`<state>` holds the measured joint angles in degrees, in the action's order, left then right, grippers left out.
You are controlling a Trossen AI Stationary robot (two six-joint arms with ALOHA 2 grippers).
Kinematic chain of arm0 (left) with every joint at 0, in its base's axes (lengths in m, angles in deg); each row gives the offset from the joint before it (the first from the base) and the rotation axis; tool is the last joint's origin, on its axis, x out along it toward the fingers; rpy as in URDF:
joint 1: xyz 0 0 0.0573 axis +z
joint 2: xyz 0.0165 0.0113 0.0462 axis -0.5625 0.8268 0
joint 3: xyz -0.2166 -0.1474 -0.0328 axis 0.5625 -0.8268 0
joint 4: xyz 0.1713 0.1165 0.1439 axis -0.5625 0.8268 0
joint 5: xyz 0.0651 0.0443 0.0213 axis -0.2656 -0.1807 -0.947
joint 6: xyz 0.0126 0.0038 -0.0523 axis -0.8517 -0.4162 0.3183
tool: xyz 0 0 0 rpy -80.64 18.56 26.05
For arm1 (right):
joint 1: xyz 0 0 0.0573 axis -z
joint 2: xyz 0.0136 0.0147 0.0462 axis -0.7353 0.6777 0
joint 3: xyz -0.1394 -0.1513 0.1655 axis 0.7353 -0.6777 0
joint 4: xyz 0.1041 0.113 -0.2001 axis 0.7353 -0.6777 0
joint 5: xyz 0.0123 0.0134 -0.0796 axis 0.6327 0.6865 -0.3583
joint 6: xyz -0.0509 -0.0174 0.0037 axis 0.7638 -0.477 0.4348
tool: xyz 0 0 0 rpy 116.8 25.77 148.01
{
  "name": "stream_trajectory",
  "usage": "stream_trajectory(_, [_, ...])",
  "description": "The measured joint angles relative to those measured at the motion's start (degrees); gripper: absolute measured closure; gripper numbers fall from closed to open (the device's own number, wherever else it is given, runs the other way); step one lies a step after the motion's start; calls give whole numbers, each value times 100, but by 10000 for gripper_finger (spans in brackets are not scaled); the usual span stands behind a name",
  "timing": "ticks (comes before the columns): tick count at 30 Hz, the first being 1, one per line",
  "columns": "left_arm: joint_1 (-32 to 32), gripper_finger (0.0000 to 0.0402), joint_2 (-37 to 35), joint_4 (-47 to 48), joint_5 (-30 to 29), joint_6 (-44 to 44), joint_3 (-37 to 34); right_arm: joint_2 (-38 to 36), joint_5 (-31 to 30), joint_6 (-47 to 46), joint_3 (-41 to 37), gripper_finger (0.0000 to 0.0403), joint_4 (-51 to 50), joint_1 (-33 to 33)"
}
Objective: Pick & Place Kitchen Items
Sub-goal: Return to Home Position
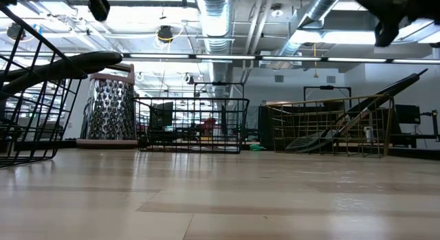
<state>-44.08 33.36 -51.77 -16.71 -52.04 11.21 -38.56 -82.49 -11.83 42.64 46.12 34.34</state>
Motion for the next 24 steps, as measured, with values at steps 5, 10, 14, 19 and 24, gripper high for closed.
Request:
stream_trajectory(5, [0,400,-3,-718,15,240,-578,0,9,-408,-511,275,271,0])
stream_trajectory(10, [0,400,2,-1306,13,391,-1010,0,26,-829,-822,275,445,0])
stream_trajectory(14, [0,400,-1,-1589,6,436,-1145,0,62,-825,-907,275,633,-7])
stream_trajectory(19, [0,400,-1,-1604,-2,435,-1147,0,68,-827,-904,275,653,0])
stream_trajectory(24, [0,400,-1,-1603,-2,403,-1147,0,64,-789,-904,275,640,0])
